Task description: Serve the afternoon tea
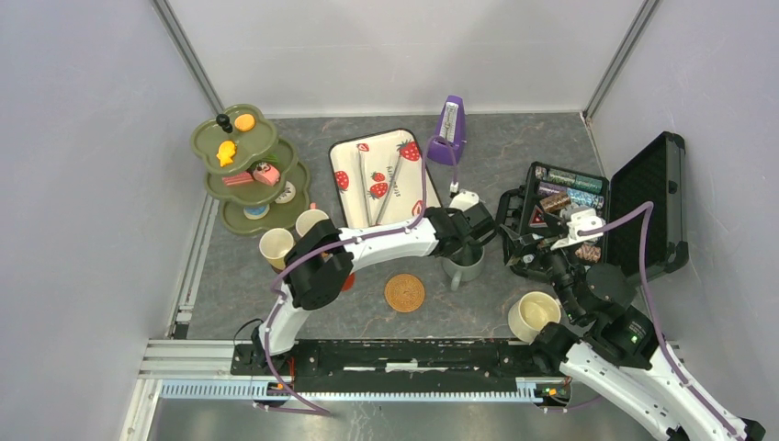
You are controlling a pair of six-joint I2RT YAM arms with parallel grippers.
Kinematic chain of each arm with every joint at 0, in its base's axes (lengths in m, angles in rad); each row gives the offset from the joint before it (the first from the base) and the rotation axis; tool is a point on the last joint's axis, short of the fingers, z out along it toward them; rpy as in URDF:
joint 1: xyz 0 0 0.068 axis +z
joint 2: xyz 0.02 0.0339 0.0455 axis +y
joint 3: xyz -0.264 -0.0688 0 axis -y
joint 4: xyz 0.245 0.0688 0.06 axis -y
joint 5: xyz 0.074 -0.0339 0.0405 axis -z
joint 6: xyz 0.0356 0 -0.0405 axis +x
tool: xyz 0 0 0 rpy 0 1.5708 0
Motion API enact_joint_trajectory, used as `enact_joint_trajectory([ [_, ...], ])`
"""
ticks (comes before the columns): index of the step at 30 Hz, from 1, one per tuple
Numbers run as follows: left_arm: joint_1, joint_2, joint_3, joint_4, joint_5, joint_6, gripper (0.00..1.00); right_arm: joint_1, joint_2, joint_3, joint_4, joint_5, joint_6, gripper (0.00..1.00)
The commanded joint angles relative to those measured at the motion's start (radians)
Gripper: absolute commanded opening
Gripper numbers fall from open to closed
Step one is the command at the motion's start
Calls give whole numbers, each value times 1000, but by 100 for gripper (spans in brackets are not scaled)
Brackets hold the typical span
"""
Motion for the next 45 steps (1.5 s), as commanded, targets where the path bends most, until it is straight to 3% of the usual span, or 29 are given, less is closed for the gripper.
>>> enact_joint_trajectory([
  [1, -10, 13, 67, -66, -41, -18, 4, -1, 3, 6, 9, -25, -47, 98],
  [8, -8, -9, 178, -139, -83, 60, 2, -1, 36, -8, 29, -20, -64, 98],
  [13, 3, -114, 148, -191, -143, 104, 2, -2, 54, -40, 58, -14, -45, 98],
  [23, 89, -534, -286, -218, -208, 42, 2, -1, 134, -27, 72, 0, -37, 98],
  [32, 294, -866, -648, -189, -135, 6, 2, -1, 229, -35, 152, -13, -19, 98],
  [36, 350, -921, -718, -138, -111, 37, 2, 0, 264, -40, 180, -39, 6, 98],
  [45, 415, -884, -804, -78, -115, 43, 2, -1, 297, -28, 179, -54, 28, 98],
])
